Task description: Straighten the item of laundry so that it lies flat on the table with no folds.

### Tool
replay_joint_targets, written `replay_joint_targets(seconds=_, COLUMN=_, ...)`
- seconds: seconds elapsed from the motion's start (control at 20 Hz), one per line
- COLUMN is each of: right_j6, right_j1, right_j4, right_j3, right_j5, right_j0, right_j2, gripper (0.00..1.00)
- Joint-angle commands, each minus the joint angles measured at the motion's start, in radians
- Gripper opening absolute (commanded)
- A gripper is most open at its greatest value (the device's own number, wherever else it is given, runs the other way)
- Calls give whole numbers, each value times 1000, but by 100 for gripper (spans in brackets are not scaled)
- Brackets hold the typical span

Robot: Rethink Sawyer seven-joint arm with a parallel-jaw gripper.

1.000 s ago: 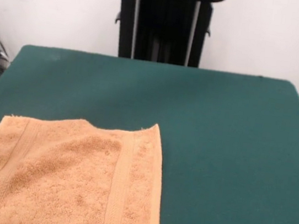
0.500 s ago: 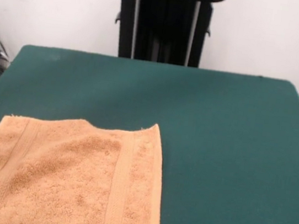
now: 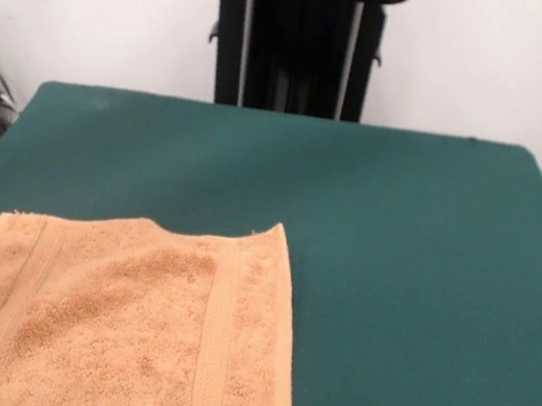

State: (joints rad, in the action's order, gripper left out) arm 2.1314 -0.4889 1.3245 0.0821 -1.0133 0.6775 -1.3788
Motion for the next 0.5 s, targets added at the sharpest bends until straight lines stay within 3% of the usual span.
replay_joint_targets(seconds=0.05, right_j6=-227, right_j1=-113, right_j4=-14, right_j3=-58, right_j5=97, right_j0=-15, right_j2=-58, gripper=100)
replay_joint_targets(seconds=0.5, right_j6=-263, right_j1=-112, right_j4=0, right_j3=-55, right_j5=71, right_j0=-9, right_j2=-76, gripper=100)
